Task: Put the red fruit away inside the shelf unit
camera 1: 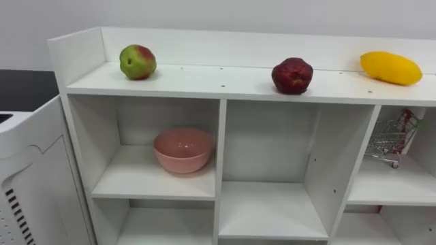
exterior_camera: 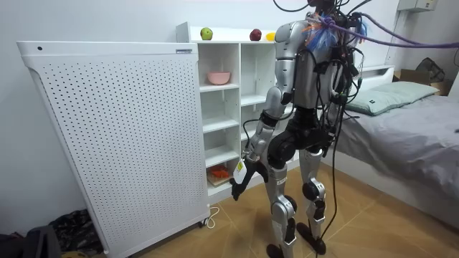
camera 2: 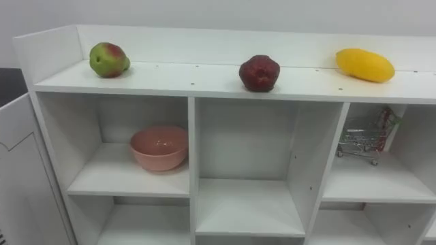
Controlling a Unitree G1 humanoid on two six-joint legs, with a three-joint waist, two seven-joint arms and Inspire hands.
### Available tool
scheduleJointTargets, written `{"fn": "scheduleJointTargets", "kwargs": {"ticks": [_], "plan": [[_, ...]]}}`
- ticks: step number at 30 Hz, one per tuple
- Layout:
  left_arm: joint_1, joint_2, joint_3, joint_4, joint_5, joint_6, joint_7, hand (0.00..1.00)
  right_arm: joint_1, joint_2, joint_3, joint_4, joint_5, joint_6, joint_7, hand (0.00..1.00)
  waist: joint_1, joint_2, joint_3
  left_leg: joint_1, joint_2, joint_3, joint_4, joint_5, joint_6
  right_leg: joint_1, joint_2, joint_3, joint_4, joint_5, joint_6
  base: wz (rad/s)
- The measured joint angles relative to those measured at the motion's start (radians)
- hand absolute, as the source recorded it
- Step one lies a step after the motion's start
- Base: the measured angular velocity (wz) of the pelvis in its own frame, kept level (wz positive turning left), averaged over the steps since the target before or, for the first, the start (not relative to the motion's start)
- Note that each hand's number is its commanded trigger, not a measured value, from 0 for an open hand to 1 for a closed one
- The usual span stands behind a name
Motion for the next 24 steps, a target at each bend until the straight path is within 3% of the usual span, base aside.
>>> {"fn": "scheduleJointTargets", "kwargs": {"ticks": [16, 21, 24], "plan": [[-0.004, 0.0, 0.0, -0.002, -0.002, -0.003, 0.009, 0.0, -0.001, 0.002, -0.001, 0.001, 0.047, 0.0, -0.021, 0.0, -0.001, 0.005, 0.0012, -0.002, 0.001, 0.001, -0.001, 0.0, 0.0, -0.001, 0.001, 0.002, -0.001, 0.0, 0.0, 0.0], [-0.009, 0.001, 0.001, -0.01, -0.011, -0.043, 0.01, 0.0, -0.007, 0.002, -0.011, -0.014, 0.045, 0.001, -0.021, 0.0, 0.0, 0.006, 0.0008, -0.007, 0.0, 0.003, 0.0, 0.0, 0.0, -0.003, 0.001, 0.009, 0.001, 0.0, 0.0, 0.0], [-0.026, 0.001, 0.001, -0.01, -0.01, -0.068, 0.01, 0.0, -0.008, 0.002, -0.019, -0.137, 0.022, 0.003, -0.043, 0.0, 0.0, 0.009, 0.0006, -0.003, 0.0, 0.013, 0.001, 0.0, 0.0, -0.006, 0.001, 0.02, 0.005, 0.0, 0.0, -0.09]]}}
